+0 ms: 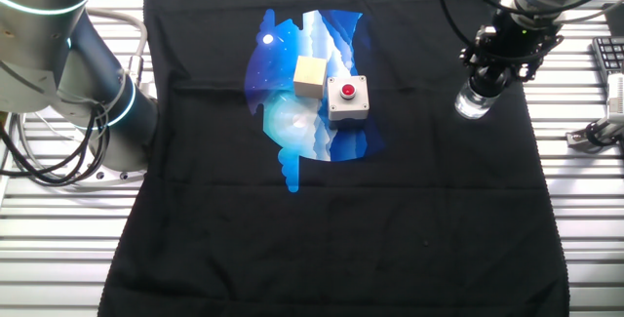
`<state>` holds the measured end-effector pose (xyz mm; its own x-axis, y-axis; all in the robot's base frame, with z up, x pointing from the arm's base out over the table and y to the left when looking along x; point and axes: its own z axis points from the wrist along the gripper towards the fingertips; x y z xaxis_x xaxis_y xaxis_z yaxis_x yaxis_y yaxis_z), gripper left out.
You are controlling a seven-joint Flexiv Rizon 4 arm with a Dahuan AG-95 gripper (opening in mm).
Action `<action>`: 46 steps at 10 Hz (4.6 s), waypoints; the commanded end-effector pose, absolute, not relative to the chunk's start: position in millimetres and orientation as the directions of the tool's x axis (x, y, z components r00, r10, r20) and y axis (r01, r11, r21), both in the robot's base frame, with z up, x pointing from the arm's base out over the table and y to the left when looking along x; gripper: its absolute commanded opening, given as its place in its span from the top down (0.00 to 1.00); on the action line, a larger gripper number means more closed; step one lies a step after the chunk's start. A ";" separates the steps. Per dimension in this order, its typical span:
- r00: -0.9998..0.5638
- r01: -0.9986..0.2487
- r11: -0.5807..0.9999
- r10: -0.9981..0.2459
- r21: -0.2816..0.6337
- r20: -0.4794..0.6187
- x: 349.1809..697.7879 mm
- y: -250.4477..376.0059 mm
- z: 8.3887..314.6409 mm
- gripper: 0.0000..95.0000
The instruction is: Screw the lid onto the jar
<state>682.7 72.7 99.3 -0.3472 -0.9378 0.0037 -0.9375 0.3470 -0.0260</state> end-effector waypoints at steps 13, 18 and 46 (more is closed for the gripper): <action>-0.365 -0.931 0.365 -0.931 -0.021 0.002 683.8 72.0 96.9 1.00; -0.473 -0.881 0.473 -0.881 -0.017 0.013 684.9 67.7 100.1 1.00; -0.993 -0.115 0.993 -0.114 0.039 -0.023 686.9 54.6 99.2 1.00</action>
<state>686.7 53.4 99.5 -0.9929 -0.1163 -0.0233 -0.1172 0.9923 0.0412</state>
